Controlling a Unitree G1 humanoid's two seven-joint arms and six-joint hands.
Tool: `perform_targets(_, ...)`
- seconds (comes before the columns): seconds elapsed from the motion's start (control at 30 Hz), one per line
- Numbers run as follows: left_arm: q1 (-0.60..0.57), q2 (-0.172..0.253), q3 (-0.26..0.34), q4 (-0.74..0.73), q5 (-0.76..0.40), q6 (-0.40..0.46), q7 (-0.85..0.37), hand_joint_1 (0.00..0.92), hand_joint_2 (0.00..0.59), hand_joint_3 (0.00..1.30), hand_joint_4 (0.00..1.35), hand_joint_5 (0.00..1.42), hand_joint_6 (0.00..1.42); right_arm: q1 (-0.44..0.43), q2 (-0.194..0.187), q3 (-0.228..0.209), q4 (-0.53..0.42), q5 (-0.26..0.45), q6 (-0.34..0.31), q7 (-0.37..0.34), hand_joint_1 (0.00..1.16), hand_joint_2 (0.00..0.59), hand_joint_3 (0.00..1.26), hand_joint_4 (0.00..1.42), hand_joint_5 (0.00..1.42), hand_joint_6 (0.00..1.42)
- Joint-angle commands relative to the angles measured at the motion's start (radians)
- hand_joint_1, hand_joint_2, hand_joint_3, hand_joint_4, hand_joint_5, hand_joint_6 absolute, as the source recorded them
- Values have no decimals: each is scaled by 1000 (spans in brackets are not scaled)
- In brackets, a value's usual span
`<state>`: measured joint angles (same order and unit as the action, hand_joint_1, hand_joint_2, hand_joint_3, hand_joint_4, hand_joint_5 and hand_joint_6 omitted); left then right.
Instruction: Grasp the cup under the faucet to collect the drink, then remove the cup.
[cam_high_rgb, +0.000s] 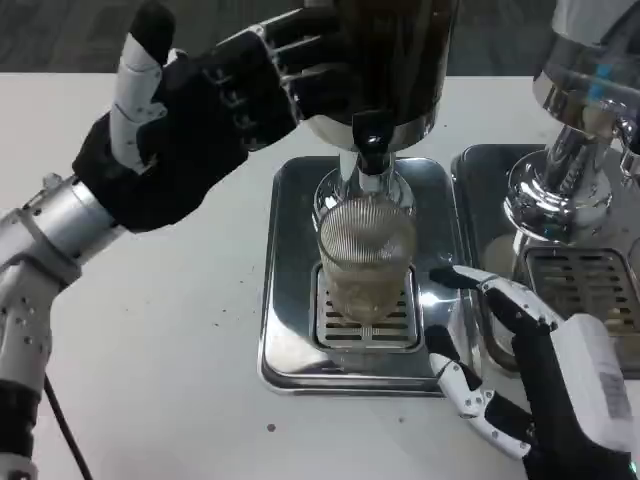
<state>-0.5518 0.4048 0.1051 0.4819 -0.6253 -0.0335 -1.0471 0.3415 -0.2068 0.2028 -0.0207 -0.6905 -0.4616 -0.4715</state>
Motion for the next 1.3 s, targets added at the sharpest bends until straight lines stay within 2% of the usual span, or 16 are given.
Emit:
perform_targets(0.03, -32, -41, 10, 22, 46, -19, 11, 0, 81, 223, 166, 209, 133, 7, 6, -6, 11, 9, -12, -25, 472, 419, 383, 352, 311, 346)
perform_targets(0.37, -53, -127, 3, 92, 158, -121, 49, 0, 79, 223, 173, 209, 124, 14, 16, -5, 18, 19, -10, -39, 474, 419, 383, 355, 314, 345)
perform_targets(0.53, -65, -152, 6, 153, 203, -185, 64, 0, 84, 223, 174, 208, 111, 19, 20, -5, 14, 19, -7, -42, 474, 419, 389, 359, 314, 344)
perform_targets(0.9, -112, -179, -10, 316, 266, -250, 38, 0, 82, 213, 119, 172, 73, 33, 22, -9, 7, 24, -5, -41, 475, 419, 396, 361, 324, 345)
perform_targets(1.3, -172, -174, -39, 485, 326, -310, 11, 0, 65, 241, 149, 197, 57, 54, 28, -14, 0, 35, -5, -38, 475, 419, 397, 361, 329, 348)
